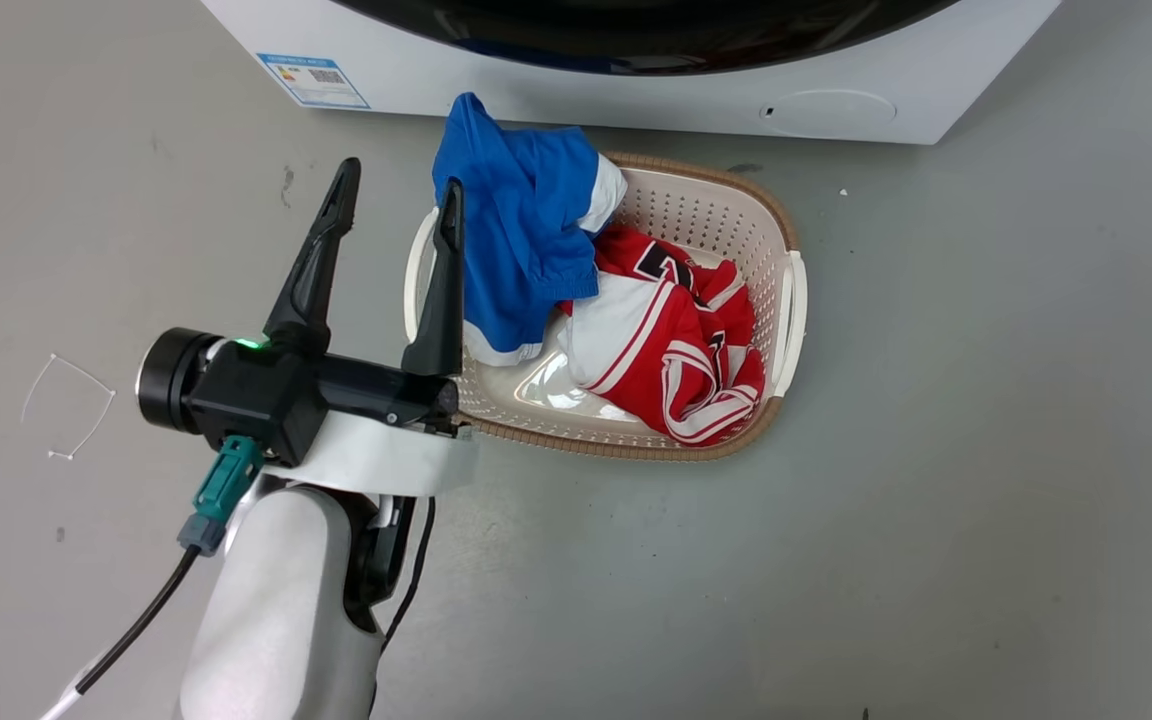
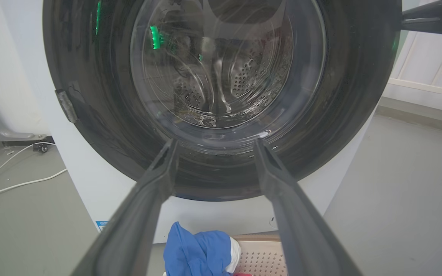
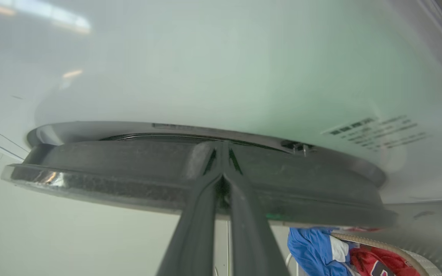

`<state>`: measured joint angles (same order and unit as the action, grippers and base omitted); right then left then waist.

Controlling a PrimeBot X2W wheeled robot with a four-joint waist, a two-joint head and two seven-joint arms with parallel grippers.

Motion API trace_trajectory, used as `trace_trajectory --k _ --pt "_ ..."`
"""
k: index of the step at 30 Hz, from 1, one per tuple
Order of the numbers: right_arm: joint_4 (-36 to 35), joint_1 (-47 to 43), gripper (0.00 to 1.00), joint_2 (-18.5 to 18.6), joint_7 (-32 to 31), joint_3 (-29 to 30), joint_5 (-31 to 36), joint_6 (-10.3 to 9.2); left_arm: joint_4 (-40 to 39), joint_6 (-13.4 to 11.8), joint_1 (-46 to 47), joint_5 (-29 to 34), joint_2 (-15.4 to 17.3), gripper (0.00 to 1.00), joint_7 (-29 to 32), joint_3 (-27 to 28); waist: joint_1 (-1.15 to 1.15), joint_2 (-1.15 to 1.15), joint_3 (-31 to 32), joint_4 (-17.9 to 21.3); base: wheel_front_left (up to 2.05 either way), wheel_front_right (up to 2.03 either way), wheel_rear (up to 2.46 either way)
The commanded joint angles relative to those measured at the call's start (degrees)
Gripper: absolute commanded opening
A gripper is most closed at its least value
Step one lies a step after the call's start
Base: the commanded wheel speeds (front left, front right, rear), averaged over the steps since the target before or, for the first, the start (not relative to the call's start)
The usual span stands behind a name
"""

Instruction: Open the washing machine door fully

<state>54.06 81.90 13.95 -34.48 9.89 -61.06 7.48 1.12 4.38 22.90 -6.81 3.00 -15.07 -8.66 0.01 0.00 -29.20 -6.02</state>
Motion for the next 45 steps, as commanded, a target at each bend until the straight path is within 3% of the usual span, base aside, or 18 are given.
trace_trajectory --k 1,16,25,35,45 --pt "0.96 1.50 0.00 -0.37 0.15 -0.07 1.40 0.02 -0.26 -0.27 1.17 -0.28 -0.11 1.00 -0.14 -0.21 -0.01 0.00 -0.46 -0.25 0.00 0.00 0.00" --pt "2.05 -1.49 0.00 -2.87 -10.47 0.21 2.45 0.09 1.33 -0.82 -0.04 -1.04 -0.14 1.00 -0.14 -1.13 -0.01 0.00 1.69 0.18 0.00 0.00 0.00" --pt "-2.34 -11.41 0.00 -4.92 -18.93 0.39 0.15 0.08 3.69 -0.04 -2.87 -0.74 -0.14 1.00 -0.14 -0.98 -0.01 0.00 8.40 1.42 0.00 0.00 0.00" --pt "-5.75 -22.64 0.00 -9.04 -24.04 -0.35 -1.51 0.08 5.99 0.49 -7.77 -0.51 -0.14 1.00 -0.15 -0.30 -0.01 0.00 16.29 3.01 0.00 0.00 0.00" --pt "-10.40 -34.00 0.00 -11.26 -27.40 -4.64 -5.88 0.08 9.02 0.91 -13.12 -0.96 -0.14 1.00 -0.15 -1.60 -0.01 0.00 23.46 2.94 0.00 0.00 0.00"
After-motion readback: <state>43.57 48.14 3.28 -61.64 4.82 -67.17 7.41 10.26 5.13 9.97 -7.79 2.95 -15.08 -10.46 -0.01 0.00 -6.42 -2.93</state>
